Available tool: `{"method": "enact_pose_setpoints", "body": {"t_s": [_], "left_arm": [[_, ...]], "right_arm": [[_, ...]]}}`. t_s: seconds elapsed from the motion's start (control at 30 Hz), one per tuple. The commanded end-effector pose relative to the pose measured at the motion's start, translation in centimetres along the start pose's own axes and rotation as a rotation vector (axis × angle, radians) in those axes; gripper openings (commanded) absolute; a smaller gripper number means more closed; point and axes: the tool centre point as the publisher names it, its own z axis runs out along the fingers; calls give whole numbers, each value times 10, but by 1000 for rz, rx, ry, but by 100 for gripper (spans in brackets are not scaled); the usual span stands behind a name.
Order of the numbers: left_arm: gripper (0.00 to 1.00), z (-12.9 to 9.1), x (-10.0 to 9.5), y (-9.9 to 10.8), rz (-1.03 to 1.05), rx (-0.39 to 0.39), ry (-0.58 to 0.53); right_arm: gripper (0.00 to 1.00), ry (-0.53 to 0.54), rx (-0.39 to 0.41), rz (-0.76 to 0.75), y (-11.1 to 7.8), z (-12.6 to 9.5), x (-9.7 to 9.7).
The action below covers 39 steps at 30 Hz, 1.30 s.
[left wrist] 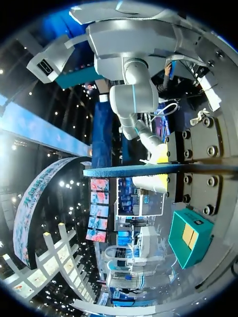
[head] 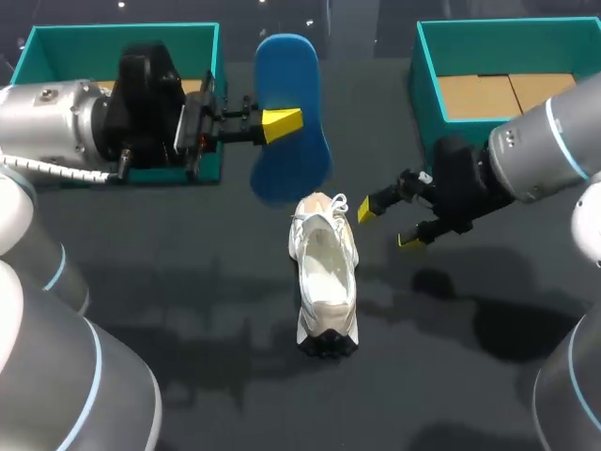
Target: Take the shoe out of the shoebox, open the shoe tongue, remove and reinsert the insole, then place the shoe into the shoebox
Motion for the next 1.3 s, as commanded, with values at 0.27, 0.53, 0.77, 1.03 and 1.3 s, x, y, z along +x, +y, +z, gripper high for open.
{"method": "enact_pose_setpoints", "body": {"t_s": [0.27, 0.53, 0.77, 1.03, 1.3], "left_arm": [[0, 2, -38, 17, 674, -146, 149], [0, 2, -38, 17, 674, -146, 149], [0, 1, -45, 36, 809, -189, 157], [0, 3, -47, 64, 1000, -180, 165], [0, 6, -40, 77, 1107, -131, 155]], "right_arm": [[100, 162, -43, 60, 10, -30, -2], [100, 162, -43, 60, 10, -30, -2], [100, 242, -69, 59, 19, -44, 7], [100, 306, -79, 49, 31, -62, 21], [100, 376, -84, 46, 40, -70, 31]]}}
